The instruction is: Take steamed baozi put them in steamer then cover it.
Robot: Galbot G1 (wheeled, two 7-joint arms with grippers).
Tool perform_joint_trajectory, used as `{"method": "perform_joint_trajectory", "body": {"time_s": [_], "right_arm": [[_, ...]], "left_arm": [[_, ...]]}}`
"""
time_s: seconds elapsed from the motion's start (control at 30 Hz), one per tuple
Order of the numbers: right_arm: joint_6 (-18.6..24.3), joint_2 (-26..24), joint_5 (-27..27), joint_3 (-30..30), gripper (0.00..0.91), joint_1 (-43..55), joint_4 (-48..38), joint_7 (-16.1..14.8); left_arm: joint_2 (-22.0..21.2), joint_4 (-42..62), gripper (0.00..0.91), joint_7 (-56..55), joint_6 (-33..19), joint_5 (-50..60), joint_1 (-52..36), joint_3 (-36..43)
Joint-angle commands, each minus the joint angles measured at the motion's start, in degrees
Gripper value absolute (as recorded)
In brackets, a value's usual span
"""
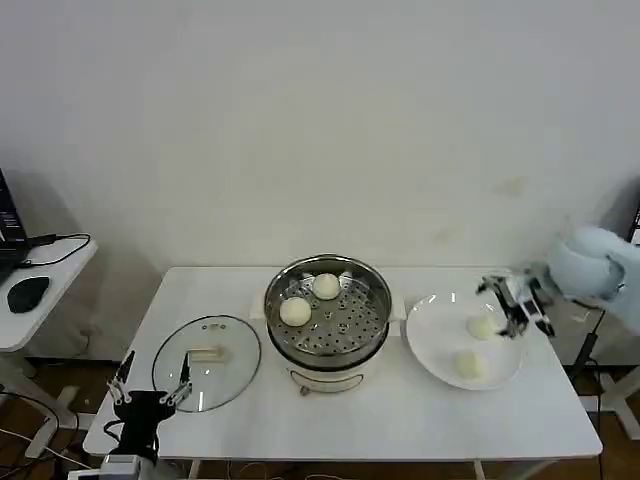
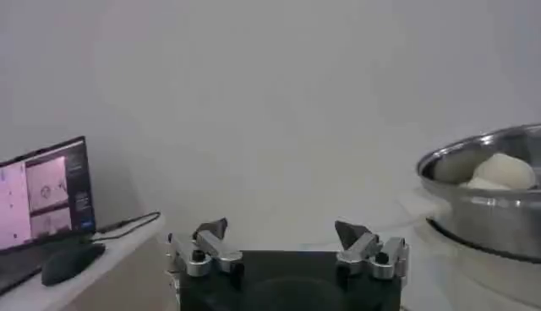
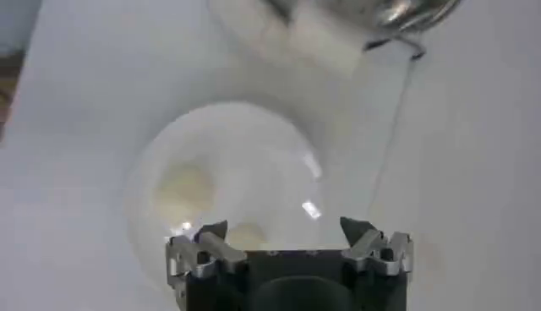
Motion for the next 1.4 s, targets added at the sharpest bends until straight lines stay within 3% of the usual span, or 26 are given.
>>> {"method": "perform_joint_trajectory", "body": {"time_s": [0.03,0.37,0.77,1.1,1.27,1.4], "right_arm": [[4.5,-6.0,-6.5,14.6,0.907,-22.4,0.0,-0.9],[3.6,3.0,-5.0,15.3,0.907,-23.3,-7.7,-0.7],[3.4,9.3,-4.8,15.7,0.907,-24.9,-16.8,-0.6],[2.3,13.4,-4.0,15.9,0.907,-25.3,-18.7,-0.6],[1.7,14.4,-3.9,15.6,0.867,-25.4,-19.4,-0.9],[1.4,14.7,-4.1,15.8,0.746,-25.8,-19.9,-1.0]], "left_arm": [[0.0,0.6,0.907,0.1,-0.3,1.2,0.9,0.4],[-0.8,0.7,0.907,0.0,-0.5,1.7,2.0,-0.3],[-1.0,0.9,0.907,0.0,-0.6,1.7,2.1,-1.0],[-1.1,1.5,0.907,0.0,-0.6,1.5,1.8,-1.3],[-1.1,1.5,0.907,0.0,-0.6,1.4,1.5,-1.5],[-1.2,1.7,0.907,-0.1,-0.6,1.4,1.5,-1.5]]}}
